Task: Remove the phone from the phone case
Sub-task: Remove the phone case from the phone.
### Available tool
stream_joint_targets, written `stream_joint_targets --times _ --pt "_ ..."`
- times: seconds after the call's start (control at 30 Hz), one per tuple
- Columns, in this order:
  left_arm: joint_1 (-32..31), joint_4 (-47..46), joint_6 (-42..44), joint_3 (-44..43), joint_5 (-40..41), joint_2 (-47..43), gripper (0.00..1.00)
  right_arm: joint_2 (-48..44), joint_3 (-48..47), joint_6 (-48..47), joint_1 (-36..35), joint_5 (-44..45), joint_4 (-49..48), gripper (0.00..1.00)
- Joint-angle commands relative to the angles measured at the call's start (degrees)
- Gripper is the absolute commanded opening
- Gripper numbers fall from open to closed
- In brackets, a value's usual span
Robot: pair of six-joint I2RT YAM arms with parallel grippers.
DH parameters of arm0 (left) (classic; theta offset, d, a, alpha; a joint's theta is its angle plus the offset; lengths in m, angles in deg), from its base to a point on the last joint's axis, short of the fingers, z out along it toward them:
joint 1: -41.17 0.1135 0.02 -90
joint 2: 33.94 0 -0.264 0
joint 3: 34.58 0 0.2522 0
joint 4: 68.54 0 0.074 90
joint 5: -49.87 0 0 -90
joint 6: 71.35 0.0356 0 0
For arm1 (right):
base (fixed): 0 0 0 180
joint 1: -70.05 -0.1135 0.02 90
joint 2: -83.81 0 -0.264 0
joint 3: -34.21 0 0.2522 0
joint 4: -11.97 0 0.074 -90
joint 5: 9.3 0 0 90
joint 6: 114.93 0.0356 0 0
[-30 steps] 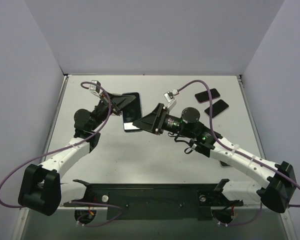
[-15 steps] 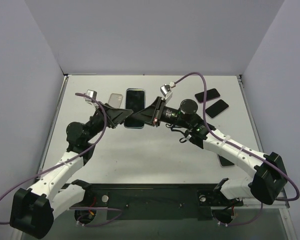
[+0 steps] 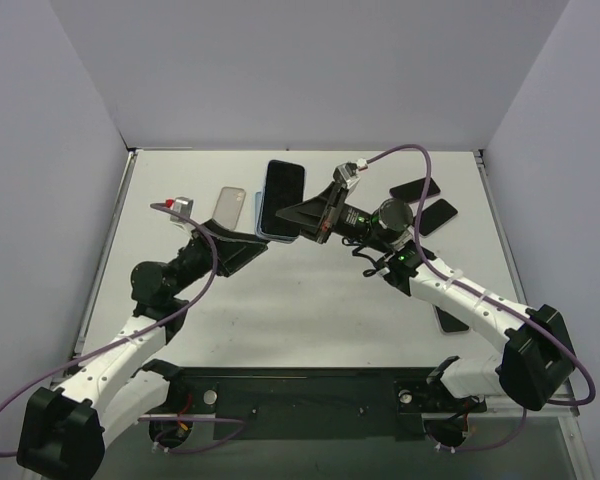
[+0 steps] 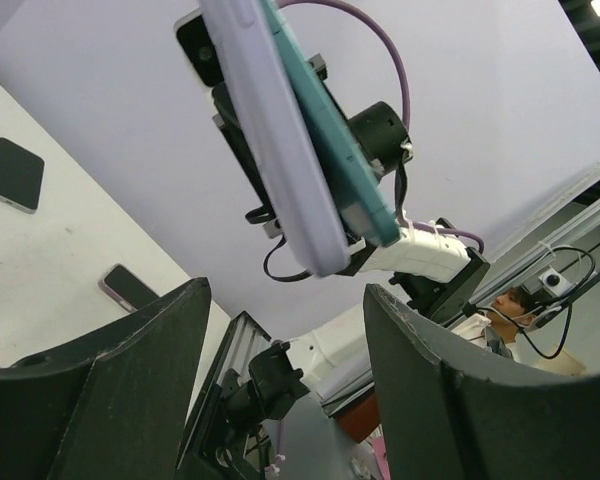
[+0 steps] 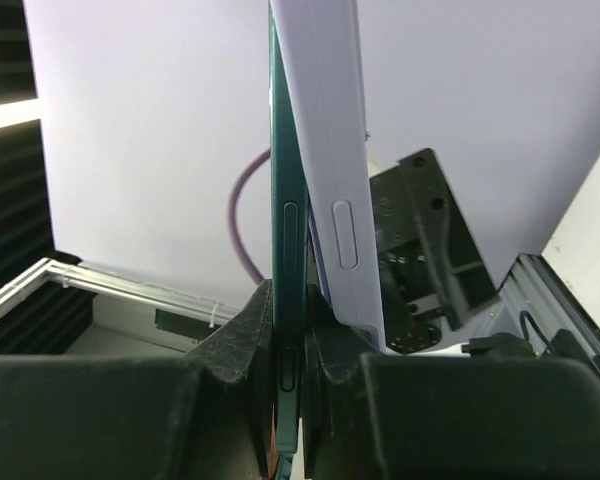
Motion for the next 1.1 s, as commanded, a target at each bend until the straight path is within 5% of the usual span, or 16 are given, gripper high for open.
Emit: stream_joint_targets --times 0.0,0.17,0.37,0.6,0.8,0.87,0.9,0.93,1.07 --pt "0.14 -5.3 1.94 0.36 -0.65 -0.59 0.72 -2.86 -0.66 5.19 0.2 -1.36 -14.2 0.0" --pt "0.14 -0.2 4.32 -2.8 1.11 -0.16 0.69 -3.83 -0.39 4.85 -0.33 -1.45 -13.51 0.0" --pt "0.05 -5.11 2.22 -4.3 -1.17 0.81 0.82 -5.06 -0.22 0.37 -0.42 -1.46 -8.42 0.0" --pt "0.05 4.0 5.02 -5.26 0.48 -1.47 0.8 -5.15 -1.1 -1.22 -0.94 -1.81 -6.64 0.0" --pt "-0.03 10.43 6.26 -8.95 5.76 0.98 0.59 -6.29 -2.59 -5.78 -3.4 -1.89 0.18 0.0" --pt "0.14 14.71 7.83 -10.88 6.12 1.95 0.33 -7.25 -2.68 -8.85 -3.41 -1.54 3.7 0.0" --pt "0.14 19.79 11.32 -11.76 7.34 1.35 0.12 -7.87 -2.77 -9.65 -3.23 -1.19 4.85 0.0" --pt "0.14 30.98 13.27 -13.77 12.22 0.64 0.01 -8.74 -2.77 -11.31 -2.71 -1.02 7.56 0.0" --pt "0.93 54.07 25.74 -13.63 23.76 -1.91 0.0 -13.83 -3.82 -21.83 0.01 1.18 23.64 0.0"
